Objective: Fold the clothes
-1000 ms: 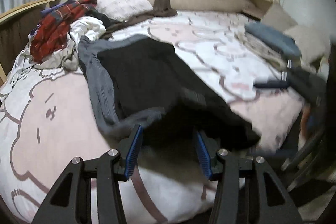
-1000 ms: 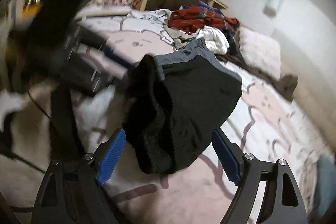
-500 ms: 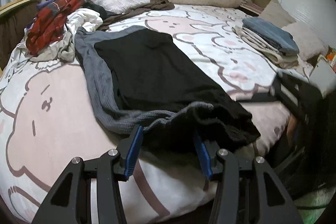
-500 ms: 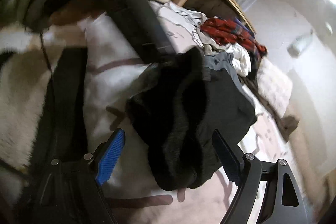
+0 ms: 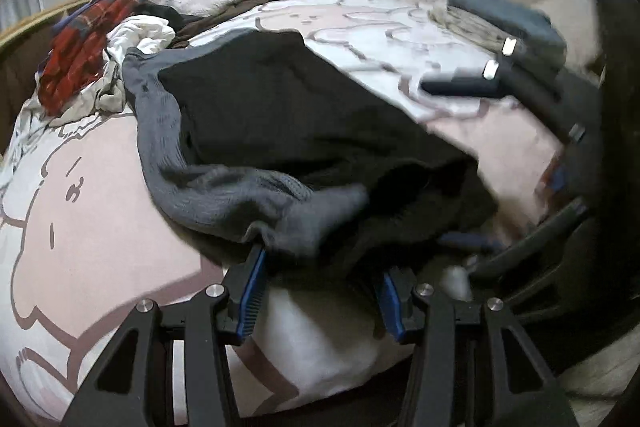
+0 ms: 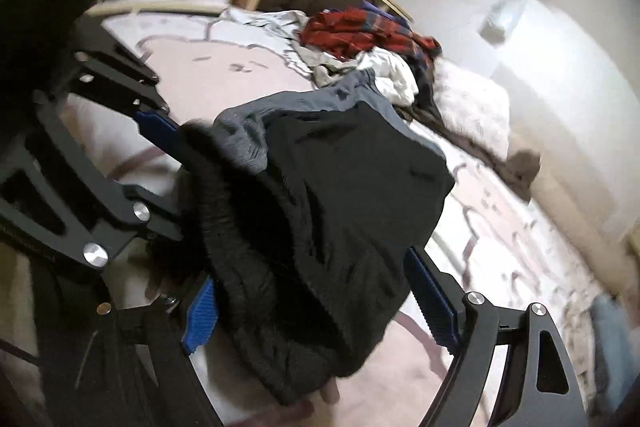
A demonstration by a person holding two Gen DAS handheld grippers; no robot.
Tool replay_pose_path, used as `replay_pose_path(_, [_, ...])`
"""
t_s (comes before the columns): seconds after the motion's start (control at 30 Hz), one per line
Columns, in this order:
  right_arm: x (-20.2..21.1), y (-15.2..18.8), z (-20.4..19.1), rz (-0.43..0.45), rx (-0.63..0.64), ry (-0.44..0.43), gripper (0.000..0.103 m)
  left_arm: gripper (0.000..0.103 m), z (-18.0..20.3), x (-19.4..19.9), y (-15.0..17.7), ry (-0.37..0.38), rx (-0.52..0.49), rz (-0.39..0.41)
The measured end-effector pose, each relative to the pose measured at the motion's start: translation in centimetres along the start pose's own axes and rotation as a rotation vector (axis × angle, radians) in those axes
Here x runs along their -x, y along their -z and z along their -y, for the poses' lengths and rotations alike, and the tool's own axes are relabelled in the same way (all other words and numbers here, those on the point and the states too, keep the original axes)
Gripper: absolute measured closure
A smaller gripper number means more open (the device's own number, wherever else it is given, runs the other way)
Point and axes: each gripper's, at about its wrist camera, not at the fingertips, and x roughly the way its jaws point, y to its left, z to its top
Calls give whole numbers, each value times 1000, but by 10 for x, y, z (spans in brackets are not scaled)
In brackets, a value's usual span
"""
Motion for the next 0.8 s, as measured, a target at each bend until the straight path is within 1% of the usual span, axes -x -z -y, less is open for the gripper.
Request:
replay_pose_path(0.17, [-2,10,-10,10,112,160,18,54,-6,-1,7,22,36,12])
replay_pose_path(0.2, [-2,12,-12,12,134,192,16,54,-5,-1,8,20,32,14])
replay_pose_path(0.23, [-2,13,-14,14,156,224,8,54,-4,-1,8,17,26,15])
replay_pose_path(0.27, [-3,15,-16,16,178,256,5,54,-4,-2,9,16,22,15])
replay_pose_path(0.33, [-2,19,-21,28,229,316,5,54,-4,-2,10,20,20,16])
replay_pose_path(0.4, [3,19,-23,64,274,374,5,54,-6,-2,10,27,23,17])
replay_pose_path(0.5, [12,21,-17,110,307,457,5,54,-7,-2,12,33,24,24])
replay_pose_path(0.53, [16,22,-14,119,309,471,5,54,-7,-2,12,35,25,25])
replay_pose_path(0.57, [19,25,-11,118,306,467,5,54,-7,-2,12,38,27,26])
replay_pose_path(0.67, [17,32,-11,85,321,415,5,54,-8,0,10,42,34,28])
replay_pose_path(0.73, [15,34,-18,78,350,404,5,54,-9,6,9,46,37,28])
replay_pose_path(0.8, [17,30,-23,97,355,388,5,54,-11,15,9,52,41,30])
